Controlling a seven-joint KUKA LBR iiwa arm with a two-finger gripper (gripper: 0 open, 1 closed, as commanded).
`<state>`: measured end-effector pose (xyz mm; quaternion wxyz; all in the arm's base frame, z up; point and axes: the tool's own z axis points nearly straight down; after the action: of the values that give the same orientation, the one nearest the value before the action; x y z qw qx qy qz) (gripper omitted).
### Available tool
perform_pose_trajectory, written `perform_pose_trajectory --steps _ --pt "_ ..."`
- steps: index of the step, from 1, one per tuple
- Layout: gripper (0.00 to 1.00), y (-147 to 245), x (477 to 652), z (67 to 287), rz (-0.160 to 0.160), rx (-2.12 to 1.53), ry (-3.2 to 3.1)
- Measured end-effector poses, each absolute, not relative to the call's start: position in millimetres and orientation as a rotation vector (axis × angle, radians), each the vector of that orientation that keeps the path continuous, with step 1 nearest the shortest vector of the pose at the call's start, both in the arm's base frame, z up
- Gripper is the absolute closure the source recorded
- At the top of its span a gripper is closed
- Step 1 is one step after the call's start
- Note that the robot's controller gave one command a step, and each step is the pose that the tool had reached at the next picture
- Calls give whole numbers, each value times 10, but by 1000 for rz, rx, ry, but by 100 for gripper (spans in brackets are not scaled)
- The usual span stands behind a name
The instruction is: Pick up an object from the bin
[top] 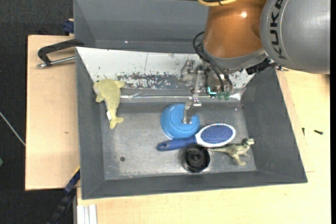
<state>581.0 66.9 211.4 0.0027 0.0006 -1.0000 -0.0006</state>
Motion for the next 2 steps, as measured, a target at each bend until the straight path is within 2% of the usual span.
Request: perform_pose_trajectory --steps 1,2 --pt "0 494 5757 930 -6 529 -3110" --pt "100 464 5715 844 -2 525 -3101"
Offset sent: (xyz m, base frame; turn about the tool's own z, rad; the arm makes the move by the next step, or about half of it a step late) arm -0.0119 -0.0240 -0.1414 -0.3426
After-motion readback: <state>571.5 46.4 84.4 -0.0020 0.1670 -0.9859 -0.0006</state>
